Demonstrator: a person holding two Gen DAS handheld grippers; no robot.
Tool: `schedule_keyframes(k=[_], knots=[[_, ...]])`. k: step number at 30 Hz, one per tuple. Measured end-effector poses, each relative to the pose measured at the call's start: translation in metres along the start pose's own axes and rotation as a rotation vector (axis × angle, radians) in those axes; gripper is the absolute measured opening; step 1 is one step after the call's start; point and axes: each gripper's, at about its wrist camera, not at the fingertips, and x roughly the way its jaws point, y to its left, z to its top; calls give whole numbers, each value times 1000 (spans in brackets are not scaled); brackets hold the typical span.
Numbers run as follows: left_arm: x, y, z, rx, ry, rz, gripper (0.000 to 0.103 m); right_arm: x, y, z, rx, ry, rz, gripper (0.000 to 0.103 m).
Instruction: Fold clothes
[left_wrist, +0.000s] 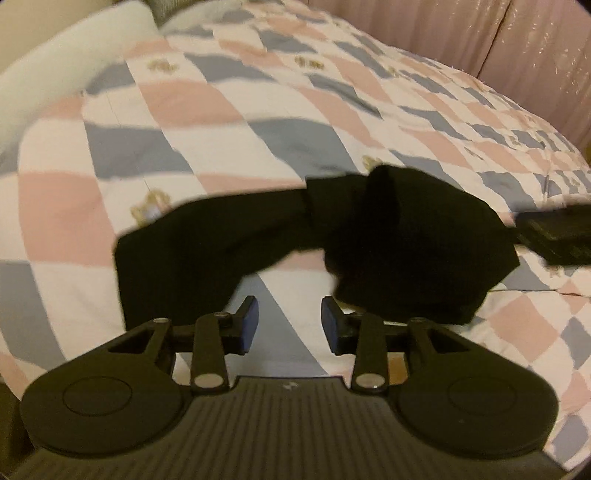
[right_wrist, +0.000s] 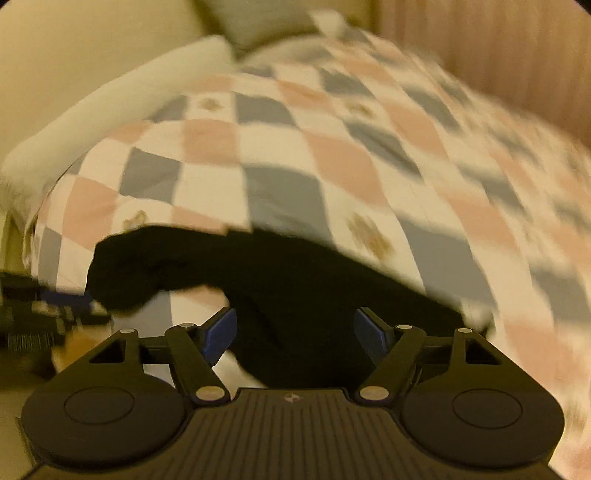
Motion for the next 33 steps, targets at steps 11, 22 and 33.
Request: schedule_keyframes(k=[11, 22, 33], knots=[[22, 12, -14, -155, 24, -78, 33, 101, 17, 41, -270, 254, -70, 38], [74, -8, -37, -679, 142, -376, 42, -4, -118, -29, 429, 213, 41, 31], [117, -35, -93, -1230, 82, -471, 69, -10, -164, -85, 390, 268, 50, 27]])
